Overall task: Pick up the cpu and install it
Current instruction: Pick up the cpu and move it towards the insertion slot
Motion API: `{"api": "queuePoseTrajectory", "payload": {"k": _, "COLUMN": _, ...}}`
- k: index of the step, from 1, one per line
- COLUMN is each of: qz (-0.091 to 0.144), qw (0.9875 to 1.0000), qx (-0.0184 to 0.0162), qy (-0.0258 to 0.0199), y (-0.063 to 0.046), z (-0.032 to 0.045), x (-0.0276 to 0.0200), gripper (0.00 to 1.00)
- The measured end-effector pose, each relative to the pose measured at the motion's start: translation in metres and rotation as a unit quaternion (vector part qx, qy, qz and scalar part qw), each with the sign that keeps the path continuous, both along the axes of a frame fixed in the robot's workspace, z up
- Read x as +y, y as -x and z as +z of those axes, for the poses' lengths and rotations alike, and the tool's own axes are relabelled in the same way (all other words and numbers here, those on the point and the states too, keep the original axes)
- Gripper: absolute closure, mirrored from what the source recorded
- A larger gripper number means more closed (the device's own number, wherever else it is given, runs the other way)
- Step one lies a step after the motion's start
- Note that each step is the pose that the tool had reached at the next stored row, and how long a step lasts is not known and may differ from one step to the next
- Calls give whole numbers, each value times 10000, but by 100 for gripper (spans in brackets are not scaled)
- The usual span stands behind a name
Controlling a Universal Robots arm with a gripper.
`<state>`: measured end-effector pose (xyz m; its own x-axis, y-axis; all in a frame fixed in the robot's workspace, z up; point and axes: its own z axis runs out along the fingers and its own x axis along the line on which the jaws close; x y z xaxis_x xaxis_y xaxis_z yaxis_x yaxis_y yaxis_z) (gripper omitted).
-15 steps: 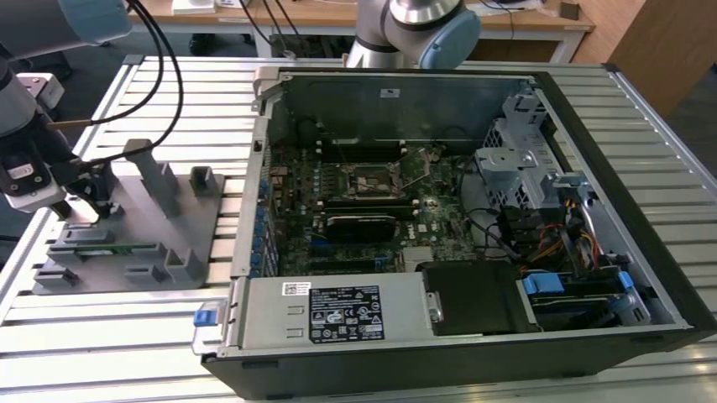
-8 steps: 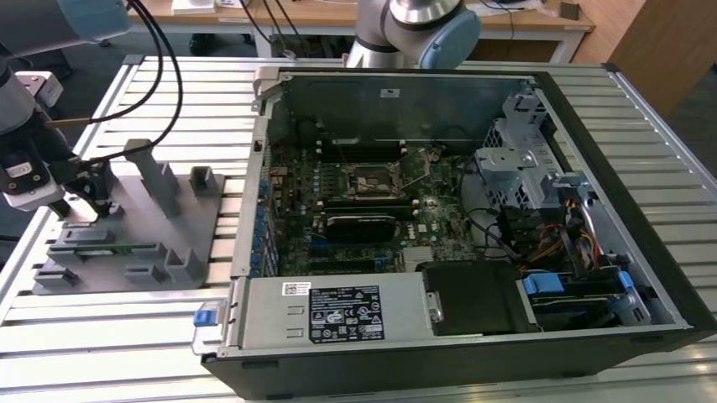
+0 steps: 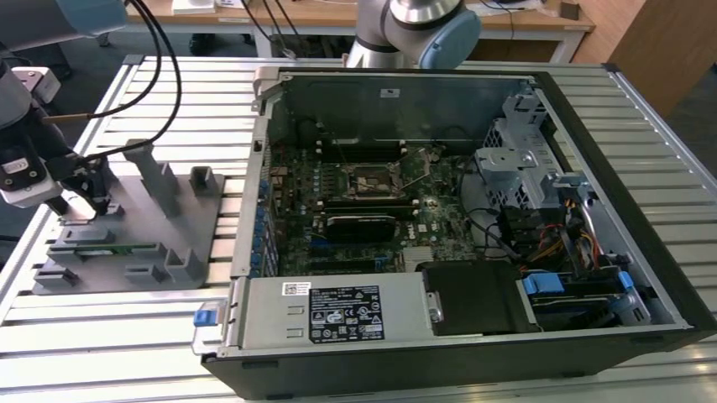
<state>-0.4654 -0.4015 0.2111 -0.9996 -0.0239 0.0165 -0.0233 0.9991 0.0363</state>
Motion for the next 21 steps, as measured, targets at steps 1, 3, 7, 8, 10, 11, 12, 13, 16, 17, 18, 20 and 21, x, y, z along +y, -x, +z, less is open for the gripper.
{"api": "queuePoseTrajectory", "payload": {"k": 1, "qz": 0, "qw": 10000, "qx": 0, "qy": 0, "y": 0, "z": 7, "x": 0, "gripper": 46}}
{"api": "queuePoseTrajectory", "payload": {"k": 3, "qz": 0, "qw": 10000, "qx": -1, "qy": 0, "y": 0, "z": 19, "x": 0, "gripper": 46}}
{"api": "queuePoseTrajectory", "payload": {"k": 7, "qz": 0, "qw": 10000, "qx": -1, "qy": 0, "y": 0, "z": 38, "x": 0, "gripper": 46}}
{"api": "queuePoseTrajectory", "payload": {"k": 8, "qz": 0, "qw": 10000, "qx": -1, "qy": 0, "y": 0, "z": 43, "x": 0, "gripper": 46}}
{"api": "queuePoseTrajectory", "payload": {"k": 10, "qz": 0, "qw": 10000, "qx": -2, "qy": 0, "y": 0, "z": 55, "x": 0, "gripper": 46}}
{"api": "queuePoseTrajectory", "payload": {"k": 11, "qz": 0, "qw": 10000, "qx": -1, "qy": 0, "y": 1, "z": 62, "x": 0, "gripper": 46}}
{"api": "queuePoseTrajectory", "payload": {"k": 12, "qz": 0, "qw": 10000, "qx": -2, "qy": 0, "y": 1, "z": 69, "x": 1, "gripper": 46}}
{"api": "queuePoseTrajectory", "payload": {"k": 13, "qz": 0, "qw": 10000, "qx": -2, "qy": 0, "y": 0, "z": 76, "x": 1, "gripper": 46}}
{"api": "queuePoseTrajectory", "payload": {"k": 16, "qz": 0, "qw": 10000, "qx": -2, "qy": 0, "y": 0, "z": 105, "x": 1, "gripper": 46}}
{"api": "queuePoseTrajectory", "payload": {"k": 17, "qz": 0, "qw": 10000, "qx": -3, "qy": 0, "y": 1, "z": 113, "x": 1, "gripper": 46}}
{"api": "queuePoseTrajectory", "payload": {"k": 18, "qz": 0, "qw": 10000, "qx": -3, "qy": 0, "y": 1, "z": 121, "x": 1, "gripper": 46}}
{"api": "queuePoseTrajectory", "payload": {"k": 20, "qz": 0, "qw": 10000, "qx": -4, "qy": 0, "y": 1, "z": 135, "x": 2, "gripper": 46}}
{"api": "queuePoseTrajectory", "payload": {"k": 21, "qz": 0, "qw": 10000, "qx": -4, "qy": 0, "y": 1, "z": 141, "x": 1, "gripper": 46}}
